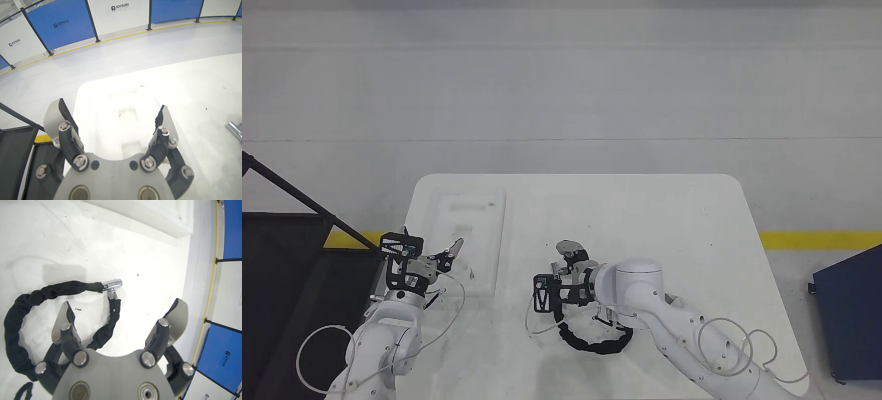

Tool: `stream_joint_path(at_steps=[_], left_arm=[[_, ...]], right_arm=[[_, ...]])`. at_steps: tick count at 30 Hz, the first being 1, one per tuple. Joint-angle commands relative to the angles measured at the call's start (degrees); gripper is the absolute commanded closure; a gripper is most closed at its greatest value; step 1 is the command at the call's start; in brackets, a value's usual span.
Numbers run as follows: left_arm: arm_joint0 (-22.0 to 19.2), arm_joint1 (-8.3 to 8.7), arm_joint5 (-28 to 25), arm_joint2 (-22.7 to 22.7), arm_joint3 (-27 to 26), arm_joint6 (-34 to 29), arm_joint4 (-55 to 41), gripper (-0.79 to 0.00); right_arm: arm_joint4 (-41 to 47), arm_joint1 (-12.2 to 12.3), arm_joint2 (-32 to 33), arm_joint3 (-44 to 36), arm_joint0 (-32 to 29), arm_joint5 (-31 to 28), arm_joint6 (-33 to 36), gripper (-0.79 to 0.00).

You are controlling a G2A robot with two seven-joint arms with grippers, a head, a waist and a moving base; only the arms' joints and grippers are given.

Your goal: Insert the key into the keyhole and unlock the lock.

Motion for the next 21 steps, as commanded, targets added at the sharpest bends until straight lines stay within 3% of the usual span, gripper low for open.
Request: stream_joint_path(at_steps=[1,7,10,12,16,18,21], left_arm=[[-0.24,0.12,-1.02,0.2,-0.86,-0.32,1.99,-0.785],[0.12,0.9,-12.78,-0.75,-8.83,-10.85,3.04,-0.785],[0.74,1.26,-16.5,-2.79,-14.39,-19.83,0.37,-0.785],[1.35,1.35,-18.91,-3.3,-17.26,-28.65,-6.22,-0.785],[0.52,1.61,-18.66,-4.3,-22.05,-48.14,-22.04,-0.785],[-1.03,1.72,-15.61,-4.9,-23.11,-55.68,-30.04,-0.785],[-3.18,2.04,-10.63,-5.36,-22.87,-64.02,-32.85,-0.785]], right_arm=[[0.0,0.0,0.0,0.0,0.0,0.0,0.0,-0.785],[0.0,0.0,0.0,0.0,0.0,0.0,0.0,-0.785],[0.0,0.0,0.0,0.0,0.0,0.0,0.0,-0.785],[0.0,0.0,0.0,0.0,0.0,0.0,0.0,-0.785],[0.0,0.0,0.0,0.0,0.0,0.0,0.0,-0.785],[0.0,0.0,0.0,0.0,0.0,0.0,0.0,-0.785],[0.0,0.0,0.0,0.0,0.0,0.0,0.0,-0.785]])
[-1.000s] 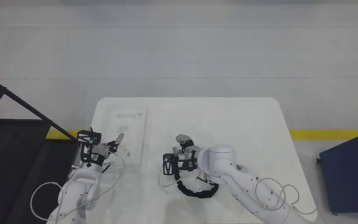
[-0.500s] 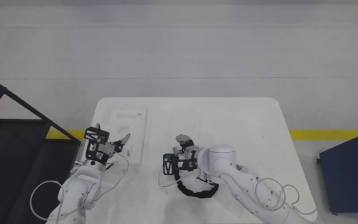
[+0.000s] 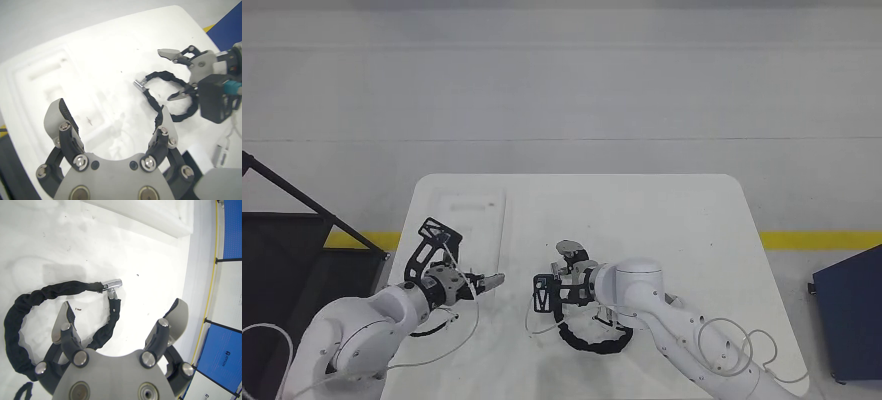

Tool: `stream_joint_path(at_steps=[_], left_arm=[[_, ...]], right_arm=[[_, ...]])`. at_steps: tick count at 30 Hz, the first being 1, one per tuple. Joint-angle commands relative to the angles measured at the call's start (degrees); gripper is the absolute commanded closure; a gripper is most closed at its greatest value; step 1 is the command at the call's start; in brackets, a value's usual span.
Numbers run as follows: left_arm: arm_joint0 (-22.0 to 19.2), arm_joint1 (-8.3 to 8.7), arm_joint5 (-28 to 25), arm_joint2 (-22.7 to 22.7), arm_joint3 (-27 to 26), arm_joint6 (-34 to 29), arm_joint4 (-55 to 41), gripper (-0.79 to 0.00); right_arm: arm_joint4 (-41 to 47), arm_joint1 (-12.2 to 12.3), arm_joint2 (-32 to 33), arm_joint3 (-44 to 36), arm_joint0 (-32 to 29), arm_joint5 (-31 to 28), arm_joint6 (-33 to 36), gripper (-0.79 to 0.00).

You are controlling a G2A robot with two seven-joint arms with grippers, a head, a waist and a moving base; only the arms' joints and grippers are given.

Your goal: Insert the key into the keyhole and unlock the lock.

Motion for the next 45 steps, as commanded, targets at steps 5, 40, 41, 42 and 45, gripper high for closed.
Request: stream_joint_path(at_steps=[5,40,41,42,45], left_arm=[[-1.69,0.53,2.48,0.31,0.02,-7.33,4.97,-0.785],[-15.35,1.12,13.79,10.96,16.49,-18.01,7.72,-0.548],[-15.67,1.15,13.79,11.12,17.0,-17.71,7.89,-0.526],[-15.92,1.15,14.09,11.18,17.5,-17.51,7.7,-0.52],[-16.47,1.22,14.43,11.26,18.12,-17.41,7.16,-0.505]], right_arm=[[0.0,0.0,0.0,0.0,0.0,0.0,0.0,-0.785],[0.0,0.0,0.0,0.0,0.0,0.0,0.0,-0.785],[0.0,0.0,0.0,0.0,0.0,0.0,0.0,-0.785],[0.0,0.0,0.0,0.0,0.0,0.0,0.0,-0.785],[0.0,0.0,0.0,0.0,0.0,0.0,0.0,-0.785]])
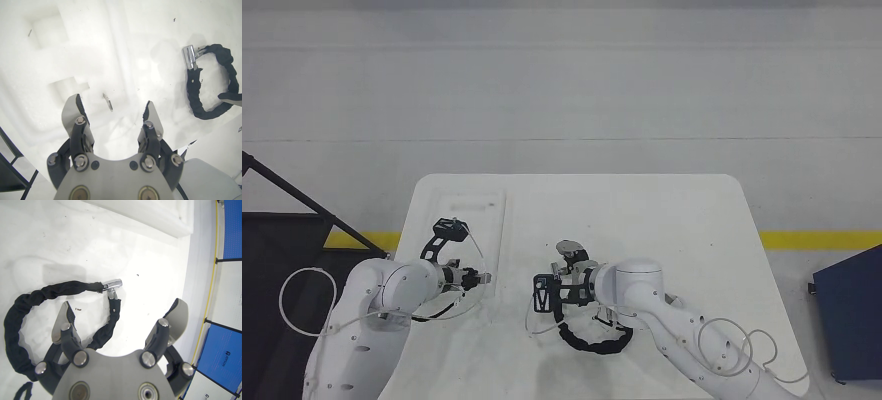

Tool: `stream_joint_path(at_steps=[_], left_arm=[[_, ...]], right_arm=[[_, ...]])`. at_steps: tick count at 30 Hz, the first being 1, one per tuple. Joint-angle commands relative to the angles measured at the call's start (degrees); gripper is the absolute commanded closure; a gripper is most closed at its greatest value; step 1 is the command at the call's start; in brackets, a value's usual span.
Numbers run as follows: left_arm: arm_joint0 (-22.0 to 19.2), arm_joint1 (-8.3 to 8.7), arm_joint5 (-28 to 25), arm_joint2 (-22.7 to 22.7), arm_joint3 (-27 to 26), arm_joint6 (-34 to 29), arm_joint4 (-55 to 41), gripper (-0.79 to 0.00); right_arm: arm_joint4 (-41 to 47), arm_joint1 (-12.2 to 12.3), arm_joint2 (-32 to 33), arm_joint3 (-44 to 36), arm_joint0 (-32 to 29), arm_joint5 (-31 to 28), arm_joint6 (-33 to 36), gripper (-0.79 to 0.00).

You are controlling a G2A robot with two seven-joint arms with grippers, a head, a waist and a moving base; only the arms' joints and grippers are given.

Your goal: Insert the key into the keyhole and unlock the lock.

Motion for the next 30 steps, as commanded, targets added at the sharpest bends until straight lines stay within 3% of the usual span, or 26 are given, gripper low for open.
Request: stream_joint_path(at_steps=[1,9,20,30], left_arm=[[-0.14,0.06,0.16,-0.01,0.08,-0.14,-0.35,-0.486],[0.77,0.48,0.0,-0.08,-0.71,-0.98,-0.1,-0.354],[-0.07,0.78,0.25,1.03,0.26,0.15,0.52,-0.339],[0.01,1.12,0.7,1.15,0.41,-0.01,0.62,-0.16]], right_arm=[[0.0,0.0,0.0,0.0,0.0,0.0,0.0,-0.785],[0.0,0.0,0.0,0.0,0.0,0.0,0.0,-0.785],[0.0,0.0,0.0,0.0,0.0,0.0,0.0,-0.785],[0.0,0.0,0.0,0.0,0.0,0.0,0.0,-0.785]])
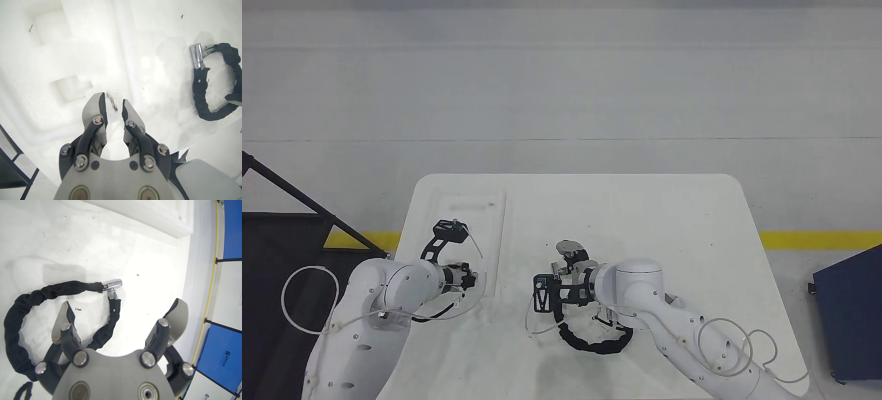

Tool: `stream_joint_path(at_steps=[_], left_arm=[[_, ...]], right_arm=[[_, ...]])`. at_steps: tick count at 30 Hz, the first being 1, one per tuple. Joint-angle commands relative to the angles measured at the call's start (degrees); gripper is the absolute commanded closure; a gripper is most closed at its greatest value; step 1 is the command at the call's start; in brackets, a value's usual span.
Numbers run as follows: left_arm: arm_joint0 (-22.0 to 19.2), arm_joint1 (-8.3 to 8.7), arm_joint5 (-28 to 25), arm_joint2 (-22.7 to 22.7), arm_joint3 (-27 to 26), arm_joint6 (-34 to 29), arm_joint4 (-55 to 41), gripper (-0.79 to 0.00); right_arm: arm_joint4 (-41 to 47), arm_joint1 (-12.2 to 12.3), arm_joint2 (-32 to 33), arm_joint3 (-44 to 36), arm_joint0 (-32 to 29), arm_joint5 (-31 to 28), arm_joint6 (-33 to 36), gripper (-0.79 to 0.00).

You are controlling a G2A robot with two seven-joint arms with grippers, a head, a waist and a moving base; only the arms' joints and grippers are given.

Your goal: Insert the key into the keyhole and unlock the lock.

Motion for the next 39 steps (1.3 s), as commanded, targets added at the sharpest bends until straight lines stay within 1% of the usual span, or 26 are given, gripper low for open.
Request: stream_joint_path(at_steps=[1,2,3,4,5,11,16,19,22,25,30,33,36,38,39], left_arm=[[0.0,0.07,0.12,-0.02,-0.1,-0.08,-0.03,-0.099],[0.03,0.11,0.09,-0.07,-0.24,-0.01,0.07,-0.058],[0.1,0.15,0.19,-0.18,-0.28,-0.05,0.0,-0.062],[0.19,0.2,0.36,-0.34,-0.37,-0.11,-0.02,-0.006],[0.31,0.25,0.38,-0.52,-0.52,-0.27,-0.05,0.0],[1.22,0.69,0.36,-2.46,-2.21,-1.35,-0.32,0.0],[1.99,1.13,-0.34,-4.72,-4.74,-2.15,-0.42,0.0],[2.58,1.38,0.08,-7.02,-6.9,-2.79,-1.75,0.0],[3.26,1.73,-1.11,-9.89,-9.99,-3.21,-2.82,0.0],[3.46,2.02,-3.26,-14.45,-12.36,-1.15,-6.32,0.0],[5.61,2.47,-9.11,-22.14,-13.09,1.77,-14.19,0.0],[7.68,2.49,-12.69,-25.73,-12.5,4.02,-22.46,0.0],[10.2,2.47,-20.97,-27.74,-10.65,7.31,-31.44,0.0],[12.15,2.48,-28.59,-28.16,-8.94,10.2,-33.84,0.0],[12.99,2.42,-31.23,-28.01,-7.8,12.1,-34.89,0.0]], right_arm=[[0.0,0.0,0.0,0.0,0.0,0.0,0.0,-0.785],[0.0,0.0,0.0,0.0,0.0,0.0,0.0,-0.785],[0.0,0.0,0.0,0.0,0.0,0.0,0.0,-0.785],[0.0,0.0,0.0,0.0,0.0,0.0,0.0,-0.785],[0.0,0.0,0.0,0.0,0.0,0.0,0.0,-0.785],[0.0,0.0,0.0,0.0,0.0,0.0,0.0,-0.785],[0.0,0.0,0.0,0.0,0.0,0.0,0.0,-0.785],[0.0,0.0,0.0,0.0,0.0,0.0,0.0,-0.785],[0.0,0.0,0.0,0.0,0.0,0.0,0.0,-0.785],[0.0,0.0,0.0,0.0,0.0,0.0,0.0,-0.785],[0.0,0.0,0.0,0.0,0.0,0.0,0.0,-0.785],[0.0,0.0,0.0,0.0,0.0,0.0,0.0,-0.785],[0.0,0.0,0.0,0.0,0.0,0.0,0.0,-0.785],[0.0,0.0,0.0,0.0,0.0,0.0,0.0,-0.785],[0.0,0.0,0.0,0.0,0.0,0.0,0.0,-0.785]])
